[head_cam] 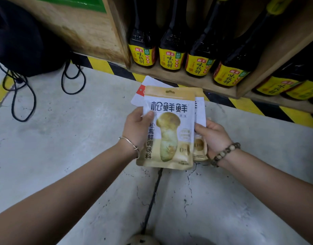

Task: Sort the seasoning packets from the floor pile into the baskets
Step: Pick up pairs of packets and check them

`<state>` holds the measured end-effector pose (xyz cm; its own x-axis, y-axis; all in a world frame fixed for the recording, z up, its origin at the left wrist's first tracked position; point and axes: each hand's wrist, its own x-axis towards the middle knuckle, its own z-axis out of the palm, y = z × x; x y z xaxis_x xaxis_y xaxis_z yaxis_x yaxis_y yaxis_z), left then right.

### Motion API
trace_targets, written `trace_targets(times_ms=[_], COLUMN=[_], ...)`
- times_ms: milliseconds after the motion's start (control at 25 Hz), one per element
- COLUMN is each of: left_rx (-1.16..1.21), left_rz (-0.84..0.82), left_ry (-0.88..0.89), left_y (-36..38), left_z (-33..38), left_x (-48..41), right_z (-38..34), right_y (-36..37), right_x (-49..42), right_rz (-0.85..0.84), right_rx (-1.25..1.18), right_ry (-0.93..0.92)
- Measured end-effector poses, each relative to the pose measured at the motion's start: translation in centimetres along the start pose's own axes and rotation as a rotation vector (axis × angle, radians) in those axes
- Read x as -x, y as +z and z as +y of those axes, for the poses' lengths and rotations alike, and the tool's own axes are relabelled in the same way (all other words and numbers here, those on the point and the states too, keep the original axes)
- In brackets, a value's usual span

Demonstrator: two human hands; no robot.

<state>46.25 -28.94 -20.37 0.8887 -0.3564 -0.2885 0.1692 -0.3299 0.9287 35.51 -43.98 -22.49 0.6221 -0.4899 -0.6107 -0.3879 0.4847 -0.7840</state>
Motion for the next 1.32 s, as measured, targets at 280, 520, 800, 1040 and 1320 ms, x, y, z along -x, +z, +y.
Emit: trace_targets(times_ms=[280, 520, 800, 1040, 1320], left_rx=[0.072, 0.253, -1.353, -1.636, -1.551], left_rz=[0.04, -0.168, -0.577, -0.543, -0.48], left_ry=[-0.2, -0.271, 0.399, 0.582, 0.719], left_y=[2.9, 3.6, -0.3, 0.4, 0.3], left_z=[-0.8, -0.5, -7.4, -8.2, -7.7], left_x=[-0.3, -0.6, -0.1, -0.3, 1.1], right_z=[0.5, 1.0, 2.8, 3.4, 2.8], right_y=[-0.7, -2.8, -8.1, -7.9, -7.8], right_x=[1.2, 1.4, 0.0, 0.5, 1.1], right_rz=[-0.145, -0.196, 0.191, 0.257, 0.287], right_rx=[-0.223, -0.079, 0.097, 0.097, 0.045], right_ry=[0.207, 0.076, 0.071, 0.091, 0.047])
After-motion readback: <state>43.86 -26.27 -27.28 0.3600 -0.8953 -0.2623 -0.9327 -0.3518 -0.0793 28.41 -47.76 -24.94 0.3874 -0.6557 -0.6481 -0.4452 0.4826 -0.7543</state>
